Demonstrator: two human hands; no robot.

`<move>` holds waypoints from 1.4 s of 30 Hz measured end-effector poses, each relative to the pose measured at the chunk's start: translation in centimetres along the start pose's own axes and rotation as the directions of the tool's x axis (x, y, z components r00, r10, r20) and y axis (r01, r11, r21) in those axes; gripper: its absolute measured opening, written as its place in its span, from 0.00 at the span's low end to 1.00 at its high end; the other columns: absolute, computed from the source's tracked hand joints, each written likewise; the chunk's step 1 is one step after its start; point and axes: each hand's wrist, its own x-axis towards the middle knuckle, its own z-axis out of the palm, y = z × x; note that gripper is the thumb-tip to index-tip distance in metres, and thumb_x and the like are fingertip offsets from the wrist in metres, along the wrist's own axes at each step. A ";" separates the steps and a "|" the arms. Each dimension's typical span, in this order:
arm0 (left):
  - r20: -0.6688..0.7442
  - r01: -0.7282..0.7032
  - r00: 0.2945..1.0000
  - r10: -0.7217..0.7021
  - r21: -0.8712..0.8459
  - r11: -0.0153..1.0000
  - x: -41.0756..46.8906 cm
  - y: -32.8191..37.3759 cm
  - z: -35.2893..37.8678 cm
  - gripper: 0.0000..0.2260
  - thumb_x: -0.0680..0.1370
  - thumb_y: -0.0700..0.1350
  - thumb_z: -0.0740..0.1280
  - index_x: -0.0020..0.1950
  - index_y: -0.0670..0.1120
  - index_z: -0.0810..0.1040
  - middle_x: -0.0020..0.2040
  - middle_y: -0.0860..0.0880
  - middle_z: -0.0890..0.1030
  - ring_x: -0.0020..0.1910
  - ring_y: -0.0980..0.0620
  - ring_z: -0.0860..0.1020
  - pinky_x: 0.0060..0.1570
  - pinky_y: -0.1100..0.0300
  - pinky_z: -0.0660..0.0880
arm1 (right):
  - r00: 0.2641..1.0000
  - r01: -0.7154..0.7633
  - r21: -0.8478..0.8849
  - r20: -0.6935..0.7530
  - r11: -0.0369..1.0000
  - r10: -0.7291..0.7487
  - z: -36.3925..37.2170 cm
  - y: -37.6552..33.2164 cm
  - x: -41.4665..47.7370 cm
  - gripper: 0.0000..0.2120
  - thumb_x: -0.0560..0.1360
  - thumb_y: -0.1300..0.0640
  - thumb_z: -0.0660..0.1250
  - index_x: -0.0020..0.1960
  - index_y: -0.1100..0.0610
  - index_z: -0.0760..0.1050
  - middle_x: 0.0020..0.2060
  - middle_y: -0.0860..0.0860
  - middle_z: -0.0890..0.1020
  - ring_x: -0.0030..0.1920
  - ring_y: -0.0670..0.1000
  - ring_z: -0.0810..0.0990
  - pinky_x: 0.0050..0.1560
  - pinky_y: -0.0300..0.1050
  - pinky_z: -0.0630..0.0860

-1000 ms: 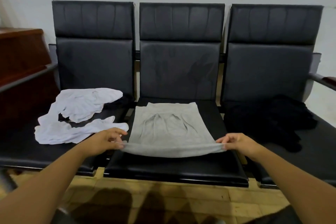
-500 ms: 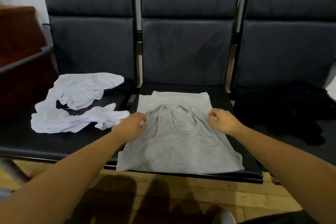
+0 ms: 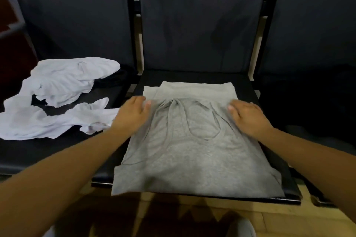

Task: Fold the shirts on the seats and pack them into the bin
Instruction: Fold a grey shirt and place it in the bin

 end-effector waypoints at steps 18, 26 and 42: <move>0.109 0.025 0.993 -0.054 0.254 0.967 11.3 -3.4 2.7 0.24 0.87 0.52 0.48 0.83 0.47 0.54 0.83 0.49 0.51 0.82 0.47 0.48 0.78 0.44 0.48 | 0.989 -0.108 -0.124 0.087 0.986 0.119 1.5 4.2 10.2 0.27 0.86 0.46 0.43 0.82 0.53 0.52 0.82 0.48 0.51 0.81 0.48 0.48 0.80 0.55 0.41; -0.021 0.104 0.995 -0.102 0.103 0.989 13.4 -1.4 2.3 0.18 0.79 0.52 0.70 0.64 0.43 0.78 0.69 0.40 0.70 0.68 0.38 0.70 0.70 0.43 0.68 | 0.975 -0.219 0.178 -0.001 0.959 0.223 0.5 3.8 11.7 0.28 0.83 0.51 0.62 0.80 0.60 0.60 0.78 0.56 0.63 0.78 0.57 0.62 0.77 0.49 0.59; 0.042 0.272 0.958 -0.283 -0.438 0.857 15.6 0.2 -0.5 0.09 0.78 0.38 0.70 0.57 0.42 0.82 0.55 0.42 0.82 0.57 0.44 0.80 0.61 0.50 0.77 | 0.923 -0.373 0.214 0.182 0.903 0.339 -4.3 2.1 15.6 0.22 0.73 0.61 0.76 0.64 0.67 0.77 0.54 0.61 0.80 0.49 0.57 0.79 0.49 0.52 0.80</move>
